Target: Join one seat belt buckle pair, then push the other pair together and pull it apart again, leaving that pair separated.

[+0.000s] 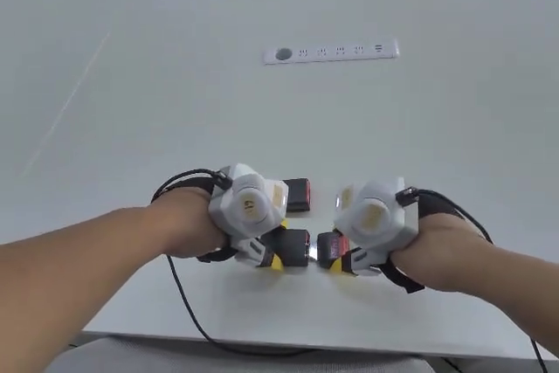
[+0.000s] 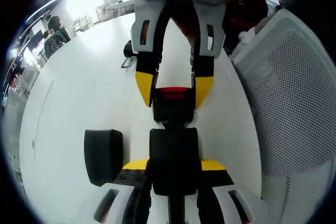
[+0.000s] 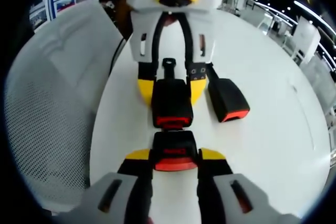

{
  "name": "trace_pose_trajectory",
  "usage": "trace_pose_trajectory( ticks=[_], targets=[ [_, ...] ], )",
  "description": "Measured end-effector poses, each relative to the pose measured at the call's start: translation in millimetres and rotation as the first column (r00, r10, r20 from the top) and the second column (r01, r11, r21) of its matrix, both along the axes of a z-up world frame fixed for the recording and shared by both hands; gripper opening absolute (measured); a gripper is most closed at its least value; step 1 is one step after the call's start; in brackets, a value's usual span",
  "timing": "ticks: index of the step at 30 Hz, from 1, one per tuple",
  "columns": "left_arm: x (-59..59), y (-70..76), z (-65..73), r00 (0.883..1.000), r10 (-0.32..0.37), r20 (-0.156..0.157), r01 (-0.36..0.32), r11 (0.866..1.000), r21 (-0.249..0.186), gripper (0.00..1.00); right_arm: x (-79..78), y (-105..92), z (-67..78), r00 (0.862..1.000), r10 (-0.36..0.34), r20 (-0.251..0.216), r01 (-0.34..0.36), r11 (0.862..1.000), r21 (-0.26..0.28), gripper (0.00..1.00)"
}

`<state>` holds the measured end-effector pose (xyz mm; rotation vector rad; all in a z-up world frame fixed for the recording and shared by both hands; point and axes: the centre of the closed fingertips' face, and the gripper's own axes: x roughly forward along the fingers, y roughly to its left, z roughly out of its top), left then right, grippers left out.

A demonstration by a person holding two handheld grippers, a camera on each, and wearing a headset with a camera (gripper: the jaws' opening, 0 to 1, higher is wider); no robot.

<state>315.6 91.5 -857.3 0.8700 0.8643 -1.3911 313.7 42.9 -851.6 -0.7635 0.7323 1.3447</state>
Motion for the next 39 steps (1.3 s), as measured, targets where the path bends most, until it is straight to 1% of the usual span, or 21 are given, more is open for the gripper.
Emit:
trace_pose_trajectory(
  ticks=[1,2,3,4,6,13,15,17,19,23,27,30,35,39],
  targets=[
    [0.0,-0.1,0.0,1.000,0.001,0.000,-0.001,1.000,-0.001,0.33,-0.1,4.0,0.0,1.000,-0.004,0.002,0.004,1.000,0.000,0.29],
    [-0.6,1.8,-0.1,1.000,0.009,0.000,-0.009,1.000,0.004,0.33,-1.9,-3.7,-2.9,0.999,-0.046,-0.009,0.045,0.998,-0.047,0.30],
    [-1.2,1.2,0.0,1.000,0.017,0.003,-0.017,1.000,-0.005,0.33,-0.3,2.8,-1.1,1.000,-0.005,0.006,0.005,1.000,-0.010,0.30],
    [-1.1,2.3,0.0,0.999,0.034,0.002,-0.034,0.999,-0.016,0.33,0.3,0.1,-1.1,1.000,-0.012,0.001,0.012,1.000,-0.004,0.30],
    [-0.9,2.7,-0.1,0.999,0.034,0.006,-0.034,0.999,-0.026,0.33,-0.2,0.3,-1.7,1.000,-0.018,-0.002,0.018,1.000,0.009,0.30],
    [0.5,1.8,0.1,1.000,0.029,0.003,-0.029,0.999,-0.019,0.34,1.8,1.7,-2.3,1.000,-0.028,-0.001,0.028,1.000,0.006,0.30],
    [0.6,2.3,0.3,1.000,0.027,0.006,-0.027,1.000,-0.016,0.34,2.5,1.2,-2.4,1.000,-0.012,0.003,0.012,1.000,-0.007,0.30],
    [1.1,2.8,0.8,0.999,0.031,0.008,-0.031,0.999,-0.023,0.33,3.1,-0.7,-1.9,1.000,0.002,0.006,-0.002,1.000,-0.009,0.30],
    [1.2,2.9,1.5,0.999,0.038,0.011,-0.037,0.999,-0.032,0.33,4.6,-1.9,-1.5,1.000,-0.002,0.000,0.002,1.000,0.003,0.30],
    [1.8,2.0,2.0,0.999,0.046,0.016,-0.045,0.998,-0.041,0.33,2.2,-2.6,-1.5,1.000,-0.006,-0.002,0.006,1.000,0.002,0.30],
    [2.1,1.8,2.2,0.999,0.049,0.020,-0.048,0.998,-0.036,0.33,1.8,-3.2,-1.6,1.000,0.000,-0.005,0.000,1.000,0.002,0.31],
    [2.1,1.0,2.0,0.998,0.057,0.017,-0.056,0.998,-0.026,0.33,1.7,-3.7,-1.4,1.000,0.004,-0.002,-0.004,1.000,0.003,0.31],
    [2.7,1.5,1.5,0.998,0.065,0.009,-0.064,0.998,-0.015,0.34,1.4,-3.2,-0.9,1.000,-0.010,-0.003,0.010,1.000,0.030,0.32],
    [2.8,1.8,1.5,0.998,0.068,0.010,-0.067,0.997,-0.022,0.34,1.3,-2.5,-0.8,1.000,-0.005,-0.004,0.005,1.000,0.024,0.32]
  ],
)
